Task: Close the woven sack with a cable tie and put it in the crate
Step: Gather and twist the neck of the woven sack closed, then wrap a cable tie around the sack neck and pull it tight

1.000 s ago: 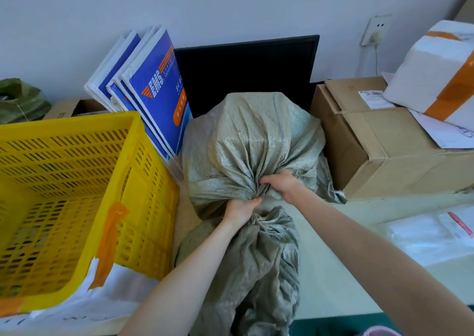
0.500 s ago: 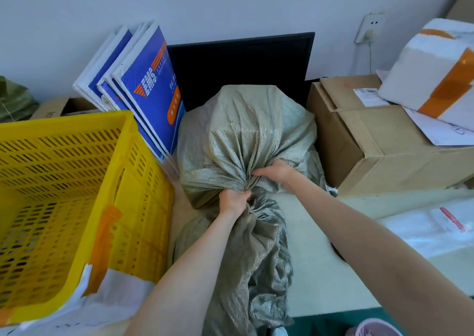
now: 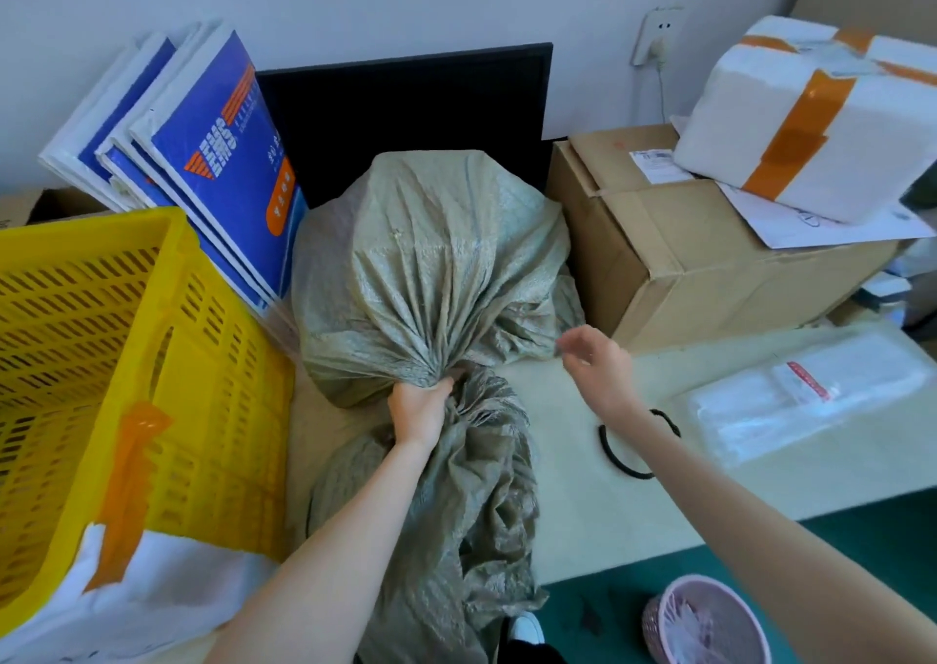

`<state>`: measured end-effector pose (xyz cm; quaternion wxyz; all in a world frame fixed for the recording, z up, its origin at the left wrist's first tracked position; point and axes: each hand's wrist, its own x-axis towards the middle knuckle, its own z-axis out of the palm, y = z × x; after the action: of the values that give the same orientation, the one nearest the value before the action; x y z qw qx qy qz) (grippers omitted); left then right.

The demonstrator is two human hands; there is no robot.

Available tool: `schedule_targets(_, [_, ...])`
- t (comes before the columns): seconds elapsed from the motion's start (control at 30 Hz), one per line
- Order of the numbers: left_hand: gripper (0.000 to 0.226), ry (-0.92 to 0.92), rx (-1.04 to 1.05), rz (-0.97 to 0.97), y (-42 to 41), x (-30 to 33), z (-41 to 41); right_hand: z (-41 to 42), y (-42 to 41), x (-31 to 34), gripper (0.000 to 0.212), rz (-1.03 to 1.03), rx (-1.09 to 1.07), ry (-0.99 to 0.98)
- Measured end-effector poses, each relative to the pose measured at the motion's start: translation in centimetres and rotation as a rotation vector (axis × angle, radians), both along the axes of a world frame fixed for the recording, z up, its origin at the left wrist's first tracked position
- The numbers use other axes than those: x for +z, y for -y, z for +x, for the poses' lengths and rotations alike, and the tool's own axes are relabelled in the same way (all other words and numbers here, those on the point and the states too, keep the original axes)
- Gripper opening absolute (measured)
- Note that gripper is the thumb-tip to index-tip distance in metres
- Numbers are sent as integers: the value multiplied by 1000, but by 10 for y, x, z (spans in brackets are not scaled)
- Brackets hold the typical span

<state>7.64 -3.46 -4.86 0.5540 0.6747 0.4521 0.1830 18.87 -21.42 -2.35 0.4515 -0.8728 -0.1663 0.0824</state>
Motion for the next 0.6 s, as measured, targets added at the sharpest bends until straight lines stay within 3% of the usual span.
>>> schedule_targets(0.13, [12, -31, 21, -12, 5, 5, 0, -7, 33, -18, 21, -59, -29, 56])
schedule_targets(0.3, [20, -47, 14, 3, 3, 3, 0, -2, 70, -38, 25, -157, -200, -7])
schedule_targets(0.43, [31, -38, 6, 27, 4, 0, 1, 6, 102, -53, 30, -331, -288, -10])
schedule_targets(0.6, [32, -23, -16, 38, 5, -1, 0, 12, 131, -73, 34, -669, -248, 64])
